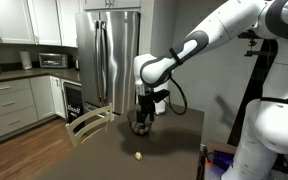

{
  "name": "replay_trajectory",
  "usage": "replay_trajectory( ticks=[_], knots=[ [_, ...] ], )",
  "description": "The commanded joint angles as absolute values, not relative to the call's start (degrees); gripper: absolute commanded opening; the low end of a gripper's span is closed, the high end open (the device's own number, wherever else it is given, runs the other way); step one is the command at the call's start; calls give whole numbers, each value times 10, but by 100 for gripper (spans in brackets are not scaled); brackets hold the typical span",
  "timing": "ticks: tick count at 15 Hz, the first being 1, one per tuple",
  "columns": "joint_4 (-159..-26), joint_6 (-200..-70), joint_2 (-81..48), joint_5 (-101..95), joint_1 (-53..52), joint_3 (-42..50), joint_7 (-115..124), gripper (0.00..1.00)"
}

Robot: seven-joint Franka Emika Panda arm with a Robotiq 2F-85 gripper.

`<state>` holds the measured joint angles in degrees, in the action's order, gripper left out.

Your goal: Take the yellow object from the countertop and put it in the black basket

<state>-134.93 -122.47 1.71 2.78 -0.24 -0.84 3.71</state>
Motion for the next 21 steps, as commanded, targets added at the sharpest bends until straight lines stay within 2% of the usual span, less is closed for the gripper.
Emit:
replay_trajectory(
  ticks=[1, 7, 18, 21],
  knots=[
    [-1325, -1233, -29, 56, -3, -5, -2, 100],
    [-1308, -1257, -85, 88, -4, -14, -26, 100],
    [-1317, -1440, -182, 9, -19, -7, 33, 100],
    [-1310, -1445, -208, 12, -16, -6, 33, 100]
  ],
)
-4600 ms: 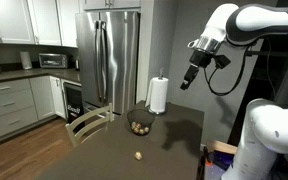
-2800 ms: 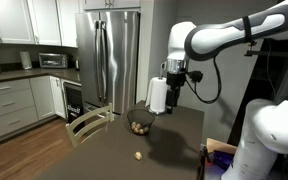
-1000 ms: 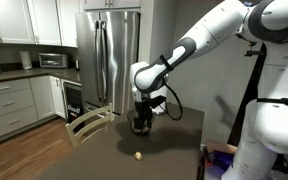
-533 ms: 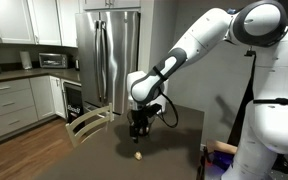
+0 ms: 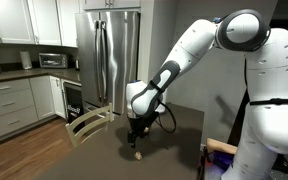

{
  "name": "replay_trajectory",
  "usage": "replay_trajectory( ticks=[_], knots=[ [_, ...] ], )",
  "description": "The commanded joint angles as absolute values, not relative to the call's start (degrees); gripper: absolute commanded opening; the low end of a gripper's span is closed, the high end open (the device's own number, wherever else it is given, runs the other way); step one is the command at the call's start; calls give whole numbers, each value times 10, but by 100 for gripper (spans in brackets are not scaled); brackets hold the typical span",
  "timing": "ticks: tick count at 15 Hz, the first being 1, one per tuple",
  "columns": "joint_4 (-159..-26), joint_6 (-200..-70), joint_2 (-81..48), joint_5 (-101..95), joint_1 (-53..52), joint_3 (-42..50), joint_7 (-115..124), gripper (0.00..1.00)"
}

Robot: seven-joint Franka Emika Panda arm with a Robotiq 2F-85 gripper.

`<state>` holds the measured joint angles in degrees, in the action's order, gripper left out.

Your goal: Take the yellow object from the countertop and put it in the black basket

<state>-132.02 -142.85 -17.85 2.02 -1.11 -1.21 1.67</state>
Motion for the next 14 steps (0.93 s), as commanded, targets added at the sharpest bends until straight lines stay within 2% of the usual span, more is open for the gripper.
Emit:
replay_trajectory(
  ticks=[1, 14],
  knots=[
    [-1308, -1439, -211, 18, -13, -7, 28, 100],
    [-1271, -1334, -216, 49, -14, -30, 19, 100]
  ],
)
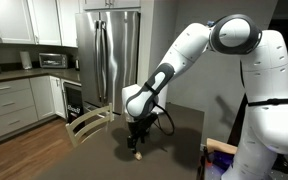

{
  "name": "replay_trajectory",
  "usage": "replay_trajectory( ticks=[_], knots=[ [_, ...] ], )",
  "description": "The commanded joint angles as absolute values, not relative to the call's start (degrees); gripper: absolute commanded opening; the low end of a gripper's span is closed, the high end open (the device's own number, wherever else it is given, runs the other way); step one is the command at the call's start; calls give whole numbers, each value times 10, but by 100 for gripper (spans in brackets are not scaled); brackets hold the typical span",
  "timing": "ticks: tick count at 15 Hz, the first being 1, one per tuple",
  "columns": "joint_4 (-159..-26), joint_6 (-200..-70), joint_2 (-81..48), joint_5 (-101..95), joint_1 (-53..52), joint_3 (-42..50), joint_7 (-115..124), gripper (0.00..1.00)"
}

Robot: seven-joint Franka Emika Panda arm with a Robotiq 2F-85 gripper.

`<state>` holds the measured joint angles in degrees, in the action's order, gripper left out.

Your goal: Take the yellow object from the countertop and put it in the black basket

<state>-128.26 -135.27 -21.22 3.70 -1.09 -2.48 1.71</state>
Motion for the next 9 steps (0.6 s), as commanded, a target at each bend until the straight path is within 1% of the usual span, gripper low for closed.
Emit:
replay_trajectory(
  ticks=[1, 9],
  knots=[
    [-1270, -1337, -221, 51, -15, -32, 17, 100],
    [-1268, -1350, -249, 45, -21, -35, 21, 100]
  ],
)
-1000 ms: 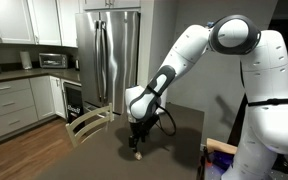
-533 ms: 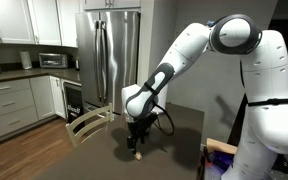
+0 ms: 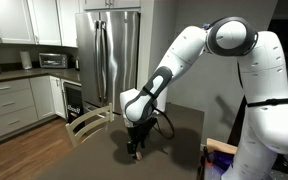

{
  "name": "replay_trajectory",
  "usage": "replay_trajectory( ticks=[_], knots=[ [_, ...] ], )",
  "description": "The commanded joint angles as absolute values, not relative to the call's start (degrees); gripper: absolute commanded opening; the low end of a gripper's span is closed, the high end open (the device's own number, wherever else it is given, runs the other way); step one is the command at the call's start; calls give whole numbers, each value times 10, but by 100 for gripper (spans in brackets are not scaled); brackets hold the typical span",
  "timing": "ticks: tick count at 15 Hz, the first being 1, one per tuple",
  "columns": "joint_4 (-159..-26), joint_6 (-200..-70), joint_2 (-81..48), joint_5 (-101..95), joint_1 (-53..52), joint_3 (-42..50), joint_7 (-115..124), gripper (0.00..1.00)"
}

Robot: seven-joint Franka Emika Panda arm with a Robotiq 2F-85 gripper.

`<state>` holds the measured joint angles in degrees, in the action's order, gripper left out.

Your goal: Take the yellow object from the countertop and put it in the black basket

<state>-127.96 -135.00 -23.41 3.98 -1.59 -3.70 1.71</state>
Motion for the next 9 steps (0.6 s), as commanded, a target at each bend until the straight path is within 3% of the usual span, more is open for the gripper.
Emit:
replay_trajectory(
  ticks=[1, 3, 4, 5, 9],
  knots=[
    [-1268, -1351, -251, 45, -21, -35, 22, 100],
    [-1266, -1350, -255, 45, -22, -35, 22, 100],
    [-1266, -1349, -256, 45, -22, -35, 22, 93],
    [-1266, -1350, -257, 45, -22, -35, 22, 73],
    [-1264, -1354, -260, 44, -22, -35, 21, 46]
  ],
)
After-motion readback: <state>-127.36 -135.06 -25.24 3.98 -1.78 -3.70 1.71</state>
